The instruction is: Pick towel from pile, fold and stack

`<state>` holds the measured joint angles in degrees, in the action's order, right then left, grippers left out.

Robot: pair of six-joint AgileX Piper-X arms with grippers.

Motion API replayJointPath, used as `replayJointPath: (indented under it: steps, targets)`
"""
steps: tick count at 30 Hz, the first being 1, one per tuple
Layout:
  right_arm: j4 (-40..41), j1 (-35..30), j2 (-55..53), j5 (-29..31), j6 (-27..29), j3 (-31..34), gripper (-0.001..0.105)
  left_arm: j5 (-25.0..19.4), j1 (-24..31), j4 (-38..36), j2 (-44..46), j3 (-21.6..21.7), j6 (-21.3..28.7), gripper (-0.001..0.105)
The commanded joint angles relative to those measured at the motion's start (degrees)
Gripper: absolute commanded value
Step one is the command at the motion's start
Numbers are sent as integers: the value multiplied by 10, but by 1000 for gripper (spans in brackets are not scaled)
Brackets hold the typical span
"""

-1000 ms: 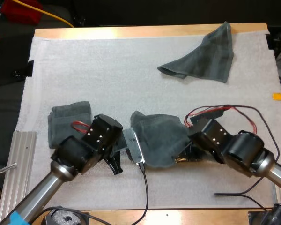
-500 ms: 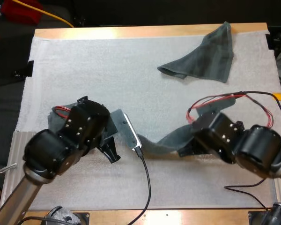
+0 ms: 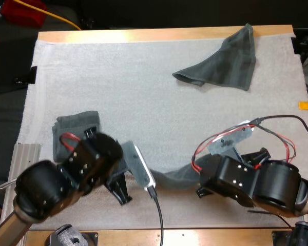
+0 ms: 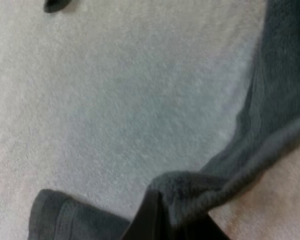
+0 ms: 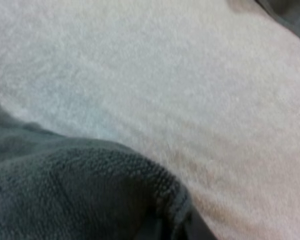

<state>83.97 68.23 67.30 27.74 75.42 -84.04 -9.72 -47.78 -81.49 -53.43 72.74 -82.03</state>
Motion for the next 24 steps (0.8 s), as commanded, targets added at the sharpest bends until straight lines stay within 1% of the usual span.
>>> replayJointPath:
  steps: [1,2,4,5,7,10,14,16,20,23,24]
  targets:
    - [20,10,-4,10,-7,-11,1,-27,-24,-15,5,3,-31,0]
    - [22,15,-4,10,-8,-14,1,-35,-31,-18,6,3,-39,0]
    - [31,37,-4,21,-21,-25,1,-52,-65,-32,9,3,-65,0]
    - [36,41,-4,21,-27,-29,1,-57,-74,-37,10,3,-70,0]
    - [50,62,-4,21,-50,-38,1,-75,-103,-55,9,3,-97,0]
    - [65,93,-4,21,-76,-42,1,-89,-137,-78,9,3,-138,0]
    - [69,129,-4,21,-110,-42,1,-90,-175,-81,10,3,-179,0]
    - [69,147,-4,21,-131,-42,1,-90,-192,-86,14,2,-209,0]
    - [69,160,-4,21,-144,-42,1,-93,-210,-86,14,2,-231,0]
    - [69,160,-4,35,-149,-41,1,-114,-211,-86,14,-3,-231,0]
    - [69,160,-4,46,-149,-39,1,-126,-211,-86,14,-7,-231,0]
